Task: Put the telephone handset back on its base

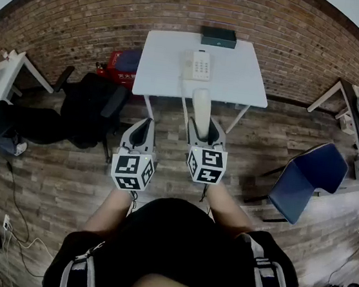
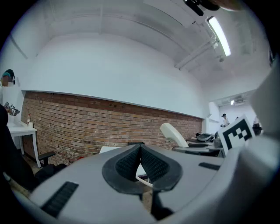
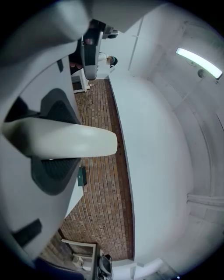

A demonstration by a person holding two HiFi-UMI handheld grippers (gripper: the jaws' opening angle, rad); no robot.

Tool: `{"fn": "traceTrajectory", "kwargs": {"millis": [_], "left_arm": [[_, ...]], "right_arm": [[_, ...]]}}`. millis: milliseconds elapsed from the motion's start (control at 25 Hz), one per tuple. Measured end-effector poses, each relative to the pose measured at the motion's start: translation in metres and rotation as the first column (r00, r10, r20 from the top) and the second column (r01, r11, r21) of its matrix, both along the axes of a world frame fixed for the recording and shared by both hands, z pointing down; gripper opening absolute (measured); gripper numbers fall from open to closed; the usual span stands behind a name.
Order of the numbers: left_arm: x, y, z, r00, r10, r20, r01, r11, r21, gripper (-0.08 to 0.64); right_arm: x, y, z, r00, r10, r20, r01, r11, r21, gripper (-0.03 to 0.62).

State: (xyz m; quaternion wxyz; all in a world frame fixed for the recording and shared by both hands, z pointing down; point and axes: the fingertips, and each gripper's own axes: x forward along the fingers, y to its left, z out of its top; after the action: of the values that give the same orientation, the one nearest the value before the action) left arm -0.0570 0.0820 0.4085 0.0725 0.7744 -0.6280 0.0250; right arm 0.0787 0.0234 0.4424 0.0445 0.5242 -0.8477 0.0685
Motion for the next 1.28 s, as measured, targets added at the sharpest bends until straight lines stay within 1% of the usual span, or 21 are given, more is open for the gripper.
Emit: {"fn": "traceTrajectory", "kwargs": {"millis": [400,600,760,1280], "left_arm": [[-0.005,0.006,0.001,1.0,0.021,-0.003,-0.021,1.0,-0.002,0.002],[-0.01,0.009,0.003,1.0,0.023,-0.005,-0.023,1.0,-0.005,0.002],[-0.012,0.009,0.006,0.999,0.034,-0.006,-0.034,0.999,-0.016,0.002],[-0.042,0.021,0.016,0.997,0.072,-0.024,-0.072,0.997,-0.014,0.002]], "right_arm": [[-0.01,0.009,0.004,1.0,0.004,0.004,-0.004,1.0,-0.01,0.201],[-0.015,0.012,0.004,0.999,0.007,0.041,-0.006,1.0,-0.02,0.201],[-0.017,0.012,0.004,0.999,0.013,0.047,-0.011,1.0,-0.027,0.201],[-0.044,0.027,0.005,0.998,0.047,0.038,-0.047,0.999,-0.008,0.201]]}}
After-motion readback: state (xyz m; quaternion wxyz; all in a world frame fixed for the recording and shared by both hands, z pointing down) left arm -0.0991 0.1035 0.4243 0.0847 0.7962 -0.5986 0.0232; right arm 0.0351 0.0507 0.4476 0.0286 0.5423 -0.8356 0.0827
